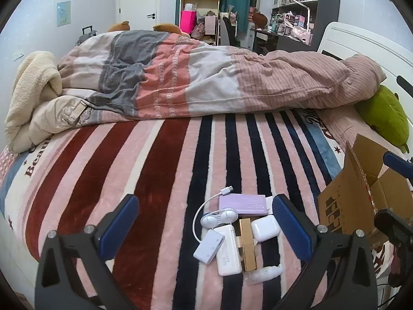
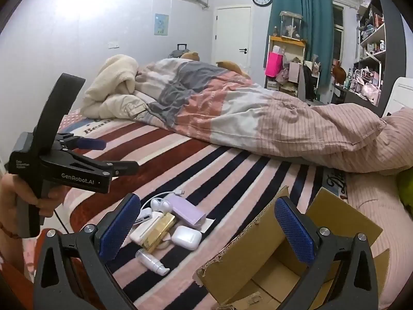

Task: Organize rigid objects

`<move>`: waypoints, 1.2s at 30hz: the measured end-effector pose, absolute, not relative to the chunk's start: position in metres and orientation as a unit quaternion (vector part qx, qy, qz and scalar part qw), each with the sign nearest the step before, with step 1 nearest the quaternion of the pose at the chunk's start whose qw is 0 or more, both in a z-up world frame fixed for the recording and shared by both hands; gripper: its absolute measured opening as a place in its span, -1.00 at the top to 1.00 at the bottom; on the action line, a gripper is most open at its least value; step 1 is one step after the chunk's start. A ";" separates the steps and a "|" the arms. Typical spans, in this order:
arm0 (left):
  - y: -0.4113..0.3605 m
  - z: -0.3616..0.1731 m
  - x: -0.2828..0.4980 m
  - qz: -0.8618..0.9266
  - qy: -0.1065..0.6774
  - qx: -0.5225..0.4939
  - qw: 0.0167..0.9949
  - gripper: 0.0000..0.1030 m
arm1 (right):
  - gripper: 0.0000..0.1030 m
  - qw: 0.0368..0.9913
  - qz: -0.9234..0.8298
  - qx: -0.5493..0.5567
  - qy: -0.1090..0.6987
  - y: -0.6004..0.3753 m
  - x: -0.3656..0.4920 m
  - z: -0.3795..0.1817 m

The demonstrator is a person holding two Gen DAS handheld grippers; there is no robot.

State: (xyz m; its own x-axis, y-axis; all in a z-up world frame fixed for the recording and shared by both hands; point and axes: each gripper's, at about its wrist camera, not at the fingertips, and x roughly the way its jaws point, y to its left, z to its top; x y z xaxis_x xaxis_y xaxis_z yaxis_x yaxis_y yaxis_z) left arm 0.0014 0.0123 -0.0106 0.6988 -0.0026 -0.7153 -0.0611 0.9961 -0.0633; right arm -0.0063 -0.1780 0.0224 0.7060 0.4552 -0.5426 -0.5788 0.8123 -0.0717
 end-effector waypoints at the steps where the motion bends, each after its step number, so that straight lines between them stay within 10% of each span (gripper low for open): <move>1: 0.013 -0.010 0.001 0.016 0.388 -0.042 0.921 -0.99 | -1.00 0.916 0.283 -0.118 0.257 -0.180 -0.007 0.023; 36: 0.001 0.008 -0.018 0.004 0.377 -0.038 0.926 -0.99 | -1.00 0.921 0.276 -0.075 0.263 -0.203 -0.008 0.021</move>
